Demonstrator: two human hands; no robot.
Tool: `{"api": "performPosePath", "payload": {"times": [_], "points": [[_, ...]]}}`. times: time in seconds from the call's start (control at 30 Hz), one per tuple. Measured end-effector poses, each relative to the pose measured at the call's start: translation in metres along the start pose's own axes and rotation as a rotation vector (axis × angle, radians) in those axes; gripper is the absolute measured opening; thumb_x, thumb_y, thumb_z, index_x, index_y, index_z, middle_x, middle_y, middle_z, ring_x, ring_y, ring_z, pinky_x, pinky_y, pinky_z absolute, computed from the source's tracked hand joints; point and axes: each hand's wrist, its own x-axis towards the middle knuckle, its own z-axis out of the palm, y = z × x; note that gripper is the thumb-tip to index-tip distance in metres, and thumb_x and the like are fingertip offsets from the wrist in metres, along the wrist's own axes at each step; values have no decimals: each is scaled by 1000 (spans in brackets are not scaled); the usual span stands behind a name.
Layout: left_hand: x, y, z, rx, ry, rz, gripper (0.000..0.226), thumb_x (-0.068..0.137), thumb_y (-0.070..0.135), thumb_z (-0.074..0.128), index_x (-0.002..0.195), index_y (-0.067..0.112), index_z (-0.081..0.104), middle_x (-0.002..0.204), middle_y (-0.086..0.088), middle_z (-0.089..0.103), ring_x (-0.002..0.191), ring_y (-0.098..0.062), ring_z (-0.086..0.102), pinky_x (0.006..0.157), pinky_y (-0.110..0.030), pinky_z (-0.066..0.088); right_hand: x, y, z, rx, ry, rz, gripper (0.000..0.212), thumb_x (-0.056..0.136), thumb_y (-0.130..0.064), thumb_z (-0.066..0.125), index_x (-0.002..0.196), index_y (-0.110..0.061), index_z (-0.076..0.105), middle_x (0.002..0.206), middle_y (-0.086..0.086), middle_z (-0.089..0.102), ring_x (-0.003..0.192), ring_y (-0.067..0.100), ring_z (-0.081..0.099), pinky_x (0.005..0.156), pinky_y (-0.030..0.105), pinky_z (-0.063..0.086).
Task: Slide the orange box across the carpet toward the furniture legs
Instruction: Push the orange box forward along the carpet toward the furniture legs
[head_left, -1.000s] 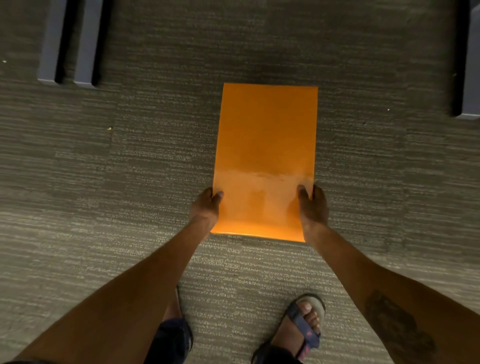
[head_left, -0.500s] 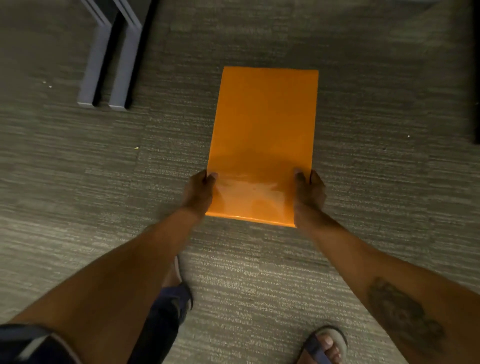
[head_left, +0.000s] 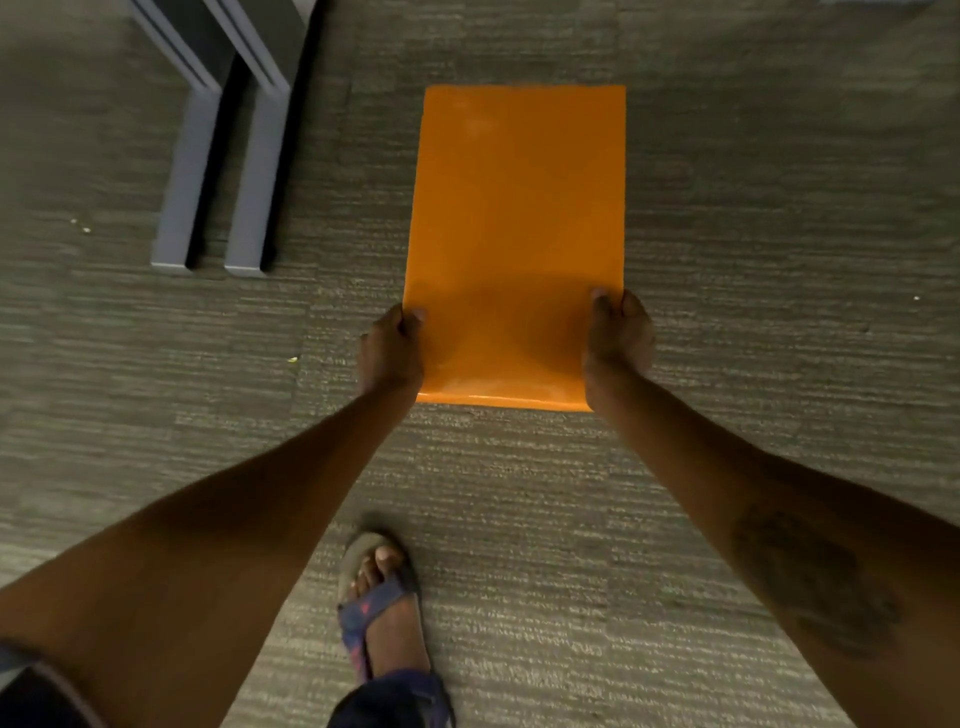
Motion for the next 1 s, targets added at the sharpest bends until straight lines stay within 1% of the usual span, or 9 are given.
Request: {"api": "performPosePath", "payload": {"times": [0.13, 0.27, 0.47, 0.6, 0.7, 0.77, 0.83, 0.9, 1.0], "points": [[28, -4, -2, -8, 5, 44, 40, 102, 38, 41, 95, 7, 64, 96, -24, 67, 92, -39, 64, 73, -44, 48, 15, -19, 24, 11, 4, -24, 40, 98, -46, 47, 116, -15, 66, 117, 11, 69, 107, 32, 63, 91, 41, 51], [51, -8, -2, 26, 12, 39, 42, 103, 42, 38, 95, 11, 64, 87, -11, 64, 86, -30, 63, 66, -30, 35, 27, -30, 43, 20, 5, -34, 36, 97, -45, 50, 112, -17, 67, 110, 9, 70, 101, 28, 65, 82, 32, 46], [78, -12, -2, 33, -12, 77, 45, 103, 44, 37, 91, 8, 62, 84, -16, 64, 82, -33, 64, 63, -29, 37, 36, -42, 61, -84, 70, -82, 37, 98, -44, 48, 112, -17, 68, 113, 11, 71, 104, 28, 65, 80, 31, 42], [86, -15, -3, 76, -16, 109, 46, 103, 46, 35, 96, 9, 63, 84, -11, 64, 82, -30, 64, 62, -32, 41, 38, -42, 64, -116, 70, -94, 38, 100, -42, 46, 116, -14, 66, 116, 14, 69, 109, 31, 62, 86, 37, 44], [87, -14, -4, 113, -26, 126, 47, 103, 45, 33, 106, 9, 64, 94, -16, 69, 84, -31, 65, 69, -37, 49, 36, -40, 64, -126, 57, -126, 37, 101, -40, 45, 113, -10, 63, 112, 16, 68, 105, 31, 63, 77, 34, 39], [87, -12, -4, 130, -37, 122, 47, 104, 44, 32, 109, 9, 63, 93, -14, 67, 84, -30, 64, 66, -34, 42, 33, -39, 64, -140, 43, -169, 36, 103, -36, 42, 118, -8, 58, 114, 17, 66, 103, 33, 63, 73, 31, 35], [87, -10, -4, 153, -49, 115, 45, 105, 40, 31, 113, 8, 60, 93, -14, 64, 89, -32, 65, 67, -32, 36, 29, -38, 63, -172, 15, -217, 40, 104, -33, 40, 136, -9, 47, 132, 16, 59, 115, 34, 59, 80, 35, 42], [84, -7, -4, 180, -66, 119, 44, 105, 40, 31, 123, 6, 54, 104, -18, 67, 97, -35, 66, 69, -34, 38, 23, -35, 62, -224, -15, -250, 53, 105, -32, 38, 152, -10, 28, 153, 12, 41, 133, 32, 48, 99, 41, 42], [75, -2, -4, 204, -92, 122, 61, 103, 44, 33, 152, 7, 26, 132, -21, 60, 115, -39, 61, 88, -45, 50, 16, -30, 58, -267, -52, -282, 60, 105, -31, 38, 156, -10, 15, 163, 11, 23, 143, 32, 35, 112, 43, 34]]}}
